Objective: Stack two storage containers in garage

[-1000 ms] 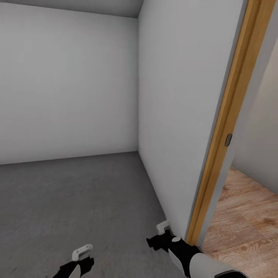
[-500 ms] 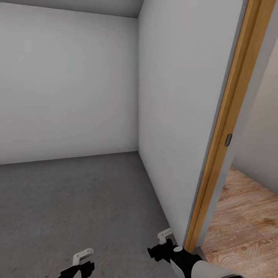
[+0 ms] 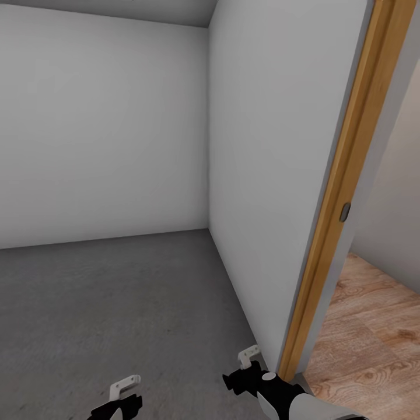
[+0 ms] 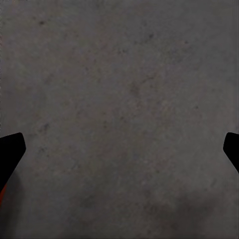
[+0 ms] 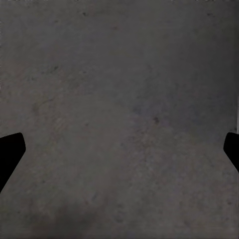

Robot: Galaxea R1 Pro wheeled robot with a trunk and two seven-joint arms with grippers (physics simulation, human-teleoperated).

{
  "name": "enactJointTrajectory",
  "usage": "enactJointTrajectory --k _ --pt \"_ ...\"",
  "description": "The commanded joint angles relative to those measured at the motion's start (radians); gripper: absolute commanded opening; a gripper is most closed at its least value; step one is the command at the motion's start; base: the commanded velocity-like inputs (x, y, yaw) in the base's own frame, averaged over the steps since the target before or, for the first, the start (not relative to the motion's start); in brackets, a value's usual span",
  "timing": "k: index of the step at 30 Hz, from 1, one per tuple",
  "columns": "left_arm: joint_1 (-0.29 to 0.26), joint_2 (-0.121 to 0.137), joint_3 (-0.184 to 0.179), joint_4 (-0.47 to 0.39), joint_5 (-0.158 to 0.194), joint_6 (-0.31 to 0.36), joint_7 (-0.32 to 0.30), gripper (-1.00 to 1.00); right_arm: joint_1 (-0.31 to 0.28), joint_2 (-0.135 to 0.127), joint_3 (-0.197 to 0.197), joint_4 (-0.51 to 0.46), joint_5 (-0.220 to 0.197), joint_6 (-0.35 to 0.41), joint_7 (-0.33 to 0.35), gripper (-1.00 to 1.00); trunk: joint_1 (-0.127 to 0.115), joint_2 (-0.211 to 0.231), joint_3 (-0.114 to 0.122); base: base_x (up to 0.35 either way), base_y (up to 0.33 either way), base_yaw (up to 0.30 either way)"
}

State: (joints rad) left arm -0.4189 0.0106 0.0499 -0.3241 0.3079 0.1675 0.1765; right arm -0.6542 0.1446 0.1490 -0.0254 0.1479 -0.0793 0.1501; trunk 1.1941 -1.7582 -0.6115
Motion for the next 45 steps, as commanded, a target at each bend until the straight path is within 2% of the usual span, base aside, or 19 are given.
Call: enactJointTrajectory --k 1,20,34,38,45 --pt "0.0 0.0 0.002 -0.003 0.007 0.006 0.003 1.0 -0.001 0.0 0.003 0.001 0.007 -0.004 0.0 1.0 -0.004 0.007 0.002 0.0 0.0 0.0" --pt "0.002 -0.005 -0.001 0.002 0.004 0.007 0.003 1.0 0.007 0.004 0.004 0.009 0.006 -0.004 0.0 1.0 -0.077 0.14 0.062 0.0 0.0 0.0" --pt "0.005 -0.008 -0.001 0.121 0.001 0.002 0.002 1.0 0.111 0.002 0.004 0.015 0.015 -0.008 0.0 1.0 -0.131 0.238 0.106 0.0 0.0 0.0" --pt "0.005 -0.005 -0.001 0.186 0.001 -0.028 0.001 1.0 0.17 0.002 0.004 0.017 0.017 -0.031 0.0 1.0 -0.146 0.266 0.118 0.0 0.0 0.0" --pt "0.005 0.001 -0.001 0.229 0.0 -0.034 0.001 1.0 0.224 0.001 0.004 0.02 0.017 -0.06 0.0 1.0 -0.173 0.315 0.14 0.0 0.0 0.0"
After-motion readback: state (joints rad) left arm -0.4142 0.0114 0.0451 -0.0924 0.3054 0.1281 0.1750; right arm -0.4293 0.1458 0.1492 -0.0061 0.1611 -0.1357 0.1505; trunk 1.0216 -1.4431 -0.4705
